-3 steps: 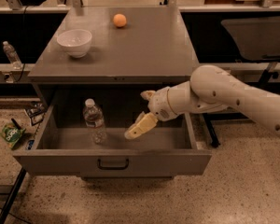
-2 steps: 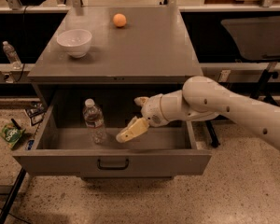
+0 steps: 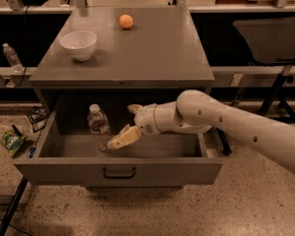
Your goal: Pick water bottle from top drawer and place on counter
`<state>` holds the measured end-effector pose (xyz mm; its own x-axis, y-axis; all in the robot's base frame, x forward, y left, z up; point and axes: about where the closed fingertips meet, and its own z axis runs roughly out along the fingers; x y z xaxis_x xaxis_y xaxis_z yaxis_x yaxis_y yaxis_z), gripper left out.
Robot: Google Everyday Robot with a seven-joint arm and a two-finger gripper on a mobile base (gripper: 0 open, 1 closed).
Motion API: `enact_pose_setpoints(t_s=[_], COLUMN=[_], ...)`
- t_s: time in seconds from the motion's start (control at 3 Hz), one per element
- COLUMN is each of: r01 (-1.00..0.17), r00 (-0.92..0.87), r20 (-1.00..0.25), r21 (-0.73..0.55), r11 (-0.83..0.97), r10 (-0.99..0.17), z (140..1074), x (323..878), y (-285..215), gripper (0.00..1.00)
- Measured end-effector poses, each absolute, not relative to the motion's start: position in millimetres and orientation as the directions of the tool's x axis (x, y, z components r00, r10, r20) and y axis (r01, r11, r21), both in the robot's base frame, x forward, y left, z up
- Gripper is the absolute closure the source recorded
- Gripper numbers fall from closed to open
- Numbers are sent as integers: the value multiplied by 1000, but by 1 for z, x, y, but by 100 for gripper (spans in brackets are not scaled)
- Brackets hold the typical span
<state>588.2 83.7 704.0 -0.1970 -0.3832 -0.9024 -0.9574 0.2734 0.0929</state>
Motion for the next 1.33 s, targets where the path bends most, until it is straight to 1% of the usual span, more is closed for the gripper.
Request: enact_pose_setpoints(t_s=[0.33, 0.67, 1.0, 1.33], r01=[-965, -969, -979, -983], r00=[-130, -112, -110, -111], r20=[-929, -940, -941, -941], r21=[39, 32, 47, 57], r11=[258, 247, 198, 174], r10=[-345, -321, -319, -321], z=[711, 708, 695, 689], x=[604, 614, 614, 612], y=[117, 135, 154, 160], gripper=[0, 0, 26, 49])
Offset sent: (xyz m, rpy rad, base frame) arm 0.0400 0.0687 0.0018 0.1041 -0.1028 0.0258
